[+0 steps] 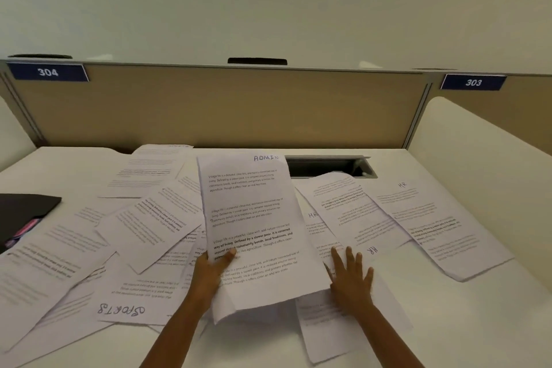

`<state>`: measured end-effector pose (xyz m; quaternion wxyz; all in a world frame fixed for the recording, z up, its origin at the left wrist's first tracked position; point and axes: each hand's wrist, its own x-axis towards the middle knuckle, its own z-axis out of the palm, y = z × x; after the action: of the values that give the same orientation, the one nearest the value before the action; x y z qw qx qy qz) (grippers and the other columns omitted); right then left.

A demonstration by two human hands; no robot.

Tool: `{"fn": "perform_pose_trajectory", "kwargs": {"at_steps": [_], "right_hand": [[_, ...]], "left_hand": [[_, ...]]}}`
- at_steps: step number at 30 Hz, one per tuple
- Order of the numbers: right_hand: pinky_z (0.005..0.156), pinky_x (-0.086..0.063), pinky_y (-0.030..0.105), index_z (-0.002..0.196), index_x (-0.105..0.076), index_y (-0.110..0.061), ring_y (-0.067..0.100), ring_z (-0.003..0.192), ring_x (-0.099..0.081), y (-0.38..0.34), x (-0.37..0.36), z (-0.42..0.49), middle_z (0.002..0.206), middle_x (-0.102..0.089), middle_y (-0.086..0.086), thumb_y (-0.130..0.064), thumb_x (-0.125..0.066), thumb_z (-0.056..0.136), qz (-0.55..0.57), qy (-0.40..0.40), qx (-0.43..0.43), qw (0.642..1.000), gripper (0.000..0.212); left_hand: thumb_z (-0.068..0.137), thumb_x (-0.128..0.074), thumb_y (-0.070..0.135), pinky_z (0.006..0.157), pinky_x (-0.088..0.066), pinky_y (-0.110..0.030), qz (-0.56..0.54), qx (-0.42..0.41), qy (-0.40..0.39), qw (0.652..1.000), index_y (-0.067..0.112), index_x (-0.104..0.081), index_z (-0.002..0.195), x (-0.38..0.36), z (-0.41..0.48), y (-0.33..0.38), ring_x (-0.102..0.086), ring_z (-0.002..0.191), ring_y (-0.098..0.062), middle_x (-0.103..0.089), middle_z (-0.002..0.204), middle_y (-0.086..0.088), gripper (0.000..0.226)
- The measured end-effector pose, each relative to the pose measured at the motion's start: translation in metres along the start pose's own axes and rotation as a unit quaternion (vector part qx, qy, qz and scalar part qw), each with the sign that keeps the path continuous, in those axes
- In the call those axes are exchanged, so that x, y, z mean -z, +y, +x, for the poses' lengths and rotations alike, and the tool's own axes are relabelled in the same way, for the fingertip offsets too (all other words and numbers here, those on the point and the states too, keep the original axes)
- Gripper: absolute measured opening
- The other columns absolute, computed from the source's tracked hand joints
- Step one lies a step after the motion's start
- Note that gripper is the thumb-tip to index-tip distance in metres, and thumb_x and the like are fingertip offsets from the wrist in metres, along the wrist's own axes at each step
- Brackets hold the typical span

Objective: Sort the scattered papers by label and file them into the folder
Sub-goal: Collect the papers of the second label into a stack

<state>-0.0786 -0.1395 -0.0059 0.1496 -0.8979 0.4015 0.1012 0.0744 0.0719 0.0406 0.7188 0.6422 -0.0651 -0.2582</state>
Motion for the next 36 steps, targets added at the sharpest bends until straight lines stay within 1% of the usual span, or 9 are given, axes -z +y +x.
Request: {"fn": "perform_pose_trajectory", "kwargs": {"at_steps": [2, 4, 8, 13, 18, 23, 26, 32, 36], "right_hand": [[0.11, -0.013, 0.056, 0.146, -0.014, -0.021, 0.03, 0.141, -0.01, -0.015, 0.005, 0.002, 0.153, -0.011, 0.012, -0.046, -0.033, 0.095, 0.059, -0.003, 0.022, 0.998, 0.06], [0.091, -0.035, 0.043, 0.119, -0.053, -0.016, 0.017, 0.107, -0.05, -0.036, 0.019, -0.006, 0.12, -0.052, 0.008, -0.066, -0.03, 0.087, 0.284, -0.001, 0.039, 0.958, 0.064], [0.078, -0.054, 0.031, 0.115, -0.055, -0.023, 0.021, 0.098, -0.064, -0.076, 0.036, -0.026, 0.109, -0.064, 0.0, -0.048, -0.033, 0.093, 0.569, -0.062, 0.052, 0.819, 0.039], [0.061, -0.056, 0.022, 0.098, -0.062, -0.018, 0.018, 0.081, -0.069, -0.12, 0.042, -0.031, 0.101, -0.07, 0.006, -0.015, -0.067, 0.081, 0.548, -0.054, 0.119, 0.826, 0.018], [0.053, -0.053, 0.013, 0.095, -0.061, -0.014, 0.013, 0.078, -0.064, -0.17, 0.043, -0.039, 0.092, -0.066, 0.002, -0.001, -0.064, 0.08, 0.578, -0.019, 0.154, 0.801, 0.02], [0.066, -0.056, 0.023, 0.101, -0.056, -0.015, 0.02, 0.085, -0.061, -0.219, 0.038, -0.049, 0.093, -0.063, -0.001, 0.003, -0.063, 0.08, 0.622, 0.005, 0.199, 0.757, 0.029], [0.06, -0.054, 0.013, 0.107, -0.054, -0.011, 0.013, 0.086, -0.06, -0.238, 0.032, -0.055, 0.094, -0.062, -0.001, 0.006, -0.061, 0.08, 0.632, -0.002, 0.226, 0.741, 0.033], [0.058, -0.051, 0.007, 0.111, -0.052, -0.016, 0.005, 0.087, -0.057, -0.257, 0.009, -0.054, 0.095, -0.06, -0.01, -0.008, -0.057, 0.087, 0.569, -0.024, 0.236, 0.787, 0.026], [0.064, -0.053, 0.021, 0.099, -0.058, -0.02, 0.021, 0.089, -0.062, -0.263, 0.005, -0.048, 0.094, -0.065, -0.004, -0.009, -0.054, 0.089, 0.561, -0.005, 0.215, 0.8, 0.015]], "left_hand": [[0.082, -0.062, 0.008, 0.049, -0.056, -0.027, 0.012, 0.001, -0.004, 1.0, 0.012, -0.062, 0.09, 0.01, -0.001, 0.005, -0.07, 0.061, -0.015, -0.071, 0.078, 0.0, 0.009], [0.082, -0.063, 0.009, 0.049, -0.055, -0.026, 0.016, 0.004, -0.009, 1.0, 0.011, -0.062, 0.091, 0.019, -0.002, 0.01, -0.07, 0.061, -0.016, -0.072, 0.076, 0.001, 0.009], [0.082, -0.064, 0.01, 0.049, -0.055, -0.025, 0.023, 0.001, -0.015, 1.0, 0.011, -0.063, 0.092, 0.035, -0.006, 0.018, -0.07, 0.062, -0.015, -0.073, 0.074, 0.004, 0.011], [0.082, -0.064, 0.012, 0.046, -0.052, -0.019, 0.057, -0.035, 0.002, 0.998, 0.015, -0.061, 0.09, 0.064, -0.01, 0.039, -0.069, 0.057, -0.009, -0.071, 0.069, 0.009, 0.009], [0.082, -0.064, 0.012, 0.05, -0.051, -0.016, 0.082, -0.078, 0.015, 0.993, 0.015, -0.063, 0.089, 0.103, -0.007, 0.068, -0.069, 0.059, -0.004, -0.069, 0.08, 0.003, 0.007], [0.082, -0.063, 0.007, 0.058, -0.053, -0.017, 0.104, -0.129, -0.006, 0.986, 0.015, -0.063, 0.1, 0.141, -0.004, 0.094, -0.068, 0.07, -0.005, -0.068, 0.087, 0.006, 0.019], [0.082, -0.063, 0.007, 0.062, -0.054, -0.017, 0.128, -0.132, -0.031, 0.983, 0.021, -0.063, 0.095, 0.162, -0.002, 0.099, -0.067, 0.076, -0.005, -0.068, 0.09, 0.005, 0.019], [0.082, -0.064, 0.011, 0.066, -0.053, -0.016, 0.11, -0.086, -0.033, 0.99, 0.022, -0.064, 0.099, 0.199, 0.001, 0.081, -0.065, 0.086, -0.004, -0.068, 0.096, 0.007, 0.021], [0.086, -0.061, 0.016, 0.076, -0.05, -0.013, 0.174, -0.071, -0.051, 0.981, 0.022, -0.056, 0.112, 0.223, 0.009, 0.062, -0.061, 0.095, -0.003, -0.064, 0.113, -0.001, 0.028]]}}
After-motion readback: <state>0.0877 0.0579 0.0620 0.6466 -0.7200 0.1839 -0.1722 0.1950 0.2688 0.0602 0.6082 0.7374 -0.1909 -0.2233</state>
